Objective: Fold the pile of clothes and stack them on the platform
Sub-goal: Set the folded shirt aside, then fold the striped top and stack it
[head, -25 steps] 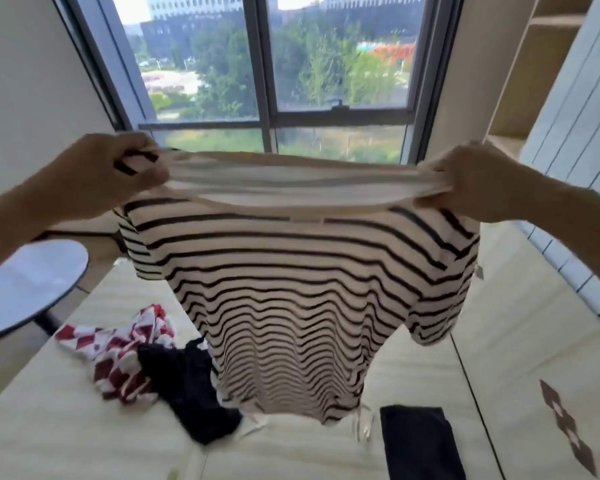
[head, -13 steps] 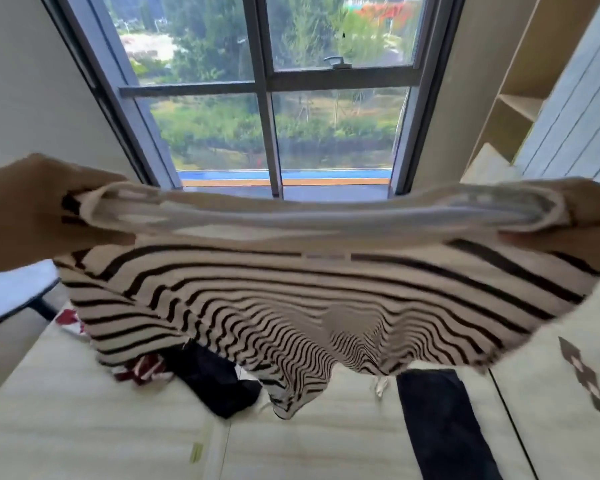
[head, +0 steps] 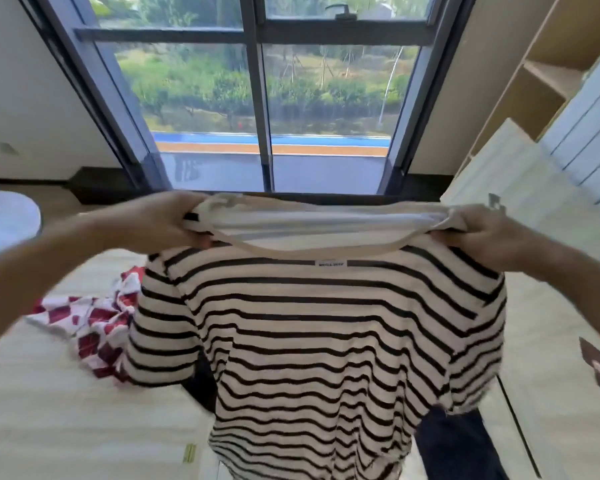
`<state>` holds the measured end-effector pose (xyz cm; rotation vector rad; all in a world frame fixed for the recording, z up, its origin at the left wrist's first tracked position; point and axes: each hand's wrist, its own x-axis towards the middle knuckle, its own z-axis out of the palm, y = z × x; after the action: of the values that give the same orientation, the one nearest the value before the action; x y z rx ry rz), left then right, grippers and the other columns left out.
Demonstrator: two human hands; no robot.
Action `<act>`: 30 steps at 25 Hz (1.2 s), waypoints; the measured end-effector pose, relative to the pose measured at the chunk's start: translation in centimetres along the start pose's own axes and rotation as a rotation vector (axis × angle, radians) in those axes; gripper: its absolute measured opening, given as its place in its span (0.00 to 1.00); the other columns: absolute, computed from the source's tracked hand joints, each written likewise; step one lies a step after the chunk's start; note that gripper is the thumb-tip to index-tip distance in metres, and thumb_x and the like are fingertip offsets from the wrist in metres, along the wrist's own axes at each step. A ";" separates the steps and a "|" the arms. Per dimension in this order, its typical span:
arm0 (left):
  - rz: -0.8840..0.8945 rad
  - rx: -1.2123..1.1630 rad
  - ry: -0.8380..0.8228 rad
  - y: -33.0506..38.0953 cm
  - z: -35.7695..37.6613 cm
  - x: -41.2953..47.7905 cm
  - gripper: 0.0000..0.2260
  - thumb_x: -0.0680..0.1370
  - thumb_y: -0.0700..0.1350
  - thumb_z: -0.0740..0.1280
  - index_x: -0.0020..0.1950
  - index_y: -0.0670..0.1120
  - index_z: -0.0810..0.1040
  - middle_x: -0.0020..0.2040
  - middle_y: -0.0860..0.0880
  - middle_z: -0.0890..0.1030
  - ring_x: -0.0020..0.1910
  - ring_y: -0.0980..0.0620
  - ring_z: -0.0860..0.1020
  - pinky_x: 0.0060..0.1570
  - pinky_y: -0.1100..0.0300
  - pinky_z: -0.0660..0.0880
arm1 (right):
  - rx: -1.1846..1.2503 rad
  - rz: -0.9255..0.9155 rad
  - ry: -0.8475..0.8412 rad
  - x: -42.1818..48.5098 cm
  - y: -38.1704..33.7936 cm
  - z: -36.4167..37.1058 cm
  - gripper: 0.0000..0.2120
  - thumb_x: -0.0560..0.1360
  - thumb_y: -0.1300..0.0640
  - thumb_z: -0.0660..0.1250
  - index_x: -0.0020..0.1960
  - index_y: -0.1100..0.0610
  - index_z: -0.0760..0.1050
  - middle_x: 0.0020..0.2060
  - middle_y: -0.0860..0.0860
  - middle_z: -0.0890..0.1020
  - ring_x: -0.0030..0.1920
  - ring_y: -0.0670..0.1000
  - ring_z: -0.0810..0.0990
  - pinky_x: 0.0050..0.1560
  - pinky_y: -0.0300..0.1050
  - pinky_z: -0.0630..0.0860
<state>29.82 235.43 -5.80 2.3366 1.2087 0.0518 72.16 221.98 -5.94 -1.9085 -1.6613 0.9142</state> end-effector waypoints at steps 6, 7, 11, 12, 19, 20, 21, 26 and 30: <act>-0.225 0.025 -0.050 -15.2 19.4 17.7 0.05 0.76 0.38 0.67 0.44 0.47 0.75 0.44 0.47 0.80 0.48 0.42 0.79 0.40 0.57 0.70 | -0.229 0.204 -0.023 19.8 17.0 15.9 0.08 0.81 0.59 0.64 0.45 0.54 0.81 0.46 0.54 0.84 0.50 0.56 0.81 0.48 0.48 0.73; -0.221 0.051 -0.008 -17.4 21.9 20.7 0.04 0.76 0.38 0.66 0.44 0.46 0.74 0.44 0.46 0.79 0.49 0.41 0.79 0.40 0.56 0.69 | -0.284 0.216 0.005 23.2 19.7 18.1 0.08 0.80 0.60 0.64 0.46 0.55 0.80 0.49 0.57 0.84 0.52 0.58 0.80 0.48 0.48 0.72; -0.405 0.295 0.323 -22.9 30.9 31.7 0.16 0.77 0.44 0.68 0.64 0.44 0.70 0.63 0.39 0.71 0.64 0.37 0.71 0.60 0.45 0.69 | -0.308 0.237 0.343 35.5 26.3 26.3 0.12 0.78 0.58 0.65 0.60 0.53 0.72 0.61 0.58 0.77 0.63 0.62 0.75 0.59 0.52 0.71; -0.452 0.365 0.385 -23.4 33.5 33.0 0.24 0.76 0.43 0.68 0.71 0.44 0.65 0.70 0.39 0.66 0.69 0.37 0.66 0.66 0.42 0.65 | -0.316 0.250 0.441 37.2 27.5 28.8 0.20 0.77 0.56 0.67 0.67 0.55 0.67 0.65 0.60 0.73 0.66 0.63 0.73 0.62 0.55 0.71; -0.411 0.171 -0.090 -27.6 66.3 24.8 0.40 0.81 0.66 0.55 0.83 0.50 0.39 0.82 0.46 0.32 0.80 0.41 0.33 0.79 0.37 0.42 | -0.446 0.134 -0.016 28.7 43.8 54.7 0.35 0.82 0.46 0.59 0.81 0.58 0.48 0.80 0.57 0.53 0.80 0.58 0.52 0.79 0.54 0.53; -0.435 0.162 -0.131 -28.5 69.5 23.5 0.42 0.79 0.70 0.53 0.82 0.51 0.35 0.80 0.47 0.28 0.79 0.42 0.30 0.78 0.37 0.40 | -0.441 0.183 -0.058 27.3 46.2 56.7 0.36 0.83 0.42 0.56 0.82 0.56 0.44 0.82 0.55 0.46 0.81 0.57 0.46 0.80 0.54 0.49; -0.435 0.169 -0.139 -29.2 72.1 22.5 0.44 0.77 0.74 0.51 0.81 0.52 0.33 0.80 0.47 0.27 0.79 0.42 0.28 0.78 0.36 0.39 | -0.454 0.235 -0.086 26.0 48.3 58.2 0.37 0.82 0.38 0.52 0.82 0.54 0.41 0.82 0.53 0.41 0.81 0.55 0.40 0.80 0.55 0.47; -0.265 0.294 -0.147 -31.9 75.9 18.0 0.50 0.71 0.80 0.53 0.83 0.47 0.55 0.83 0.43 0.52 0.82 0.37 0.52 0.74 0.33 0.47 | -0.564 0.313 -0.151 18.2 54.1 61.7 0.49 0.70 0.24 0.44 0.82 0.50 0.40 0.82 0.52 0.38 0.80 0.51 0.32 0.77 0.57 0.51; -0.239 0.291 -0.147 -31.3 76.4 15.3 0.52 0.65 0.82 0.56 0.77 0.47 0.68 0.80 0.43 0.63 0.77 0.38 0.63 0.70 0.33 0.55 | -0.487 0.262 -0.127 13.2 53.8 63.1 0.42 0.75 0.27 0.48 0.80 0.53 0.54 0.80 0.57 0.58 0.82 0.51 0.44 0.76 0.56 0.54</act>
<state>35.10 230.42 -89.42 2.3659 1.4925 -0.3954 63.86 219.86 -89.48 -2.4840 -1.8670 0.7869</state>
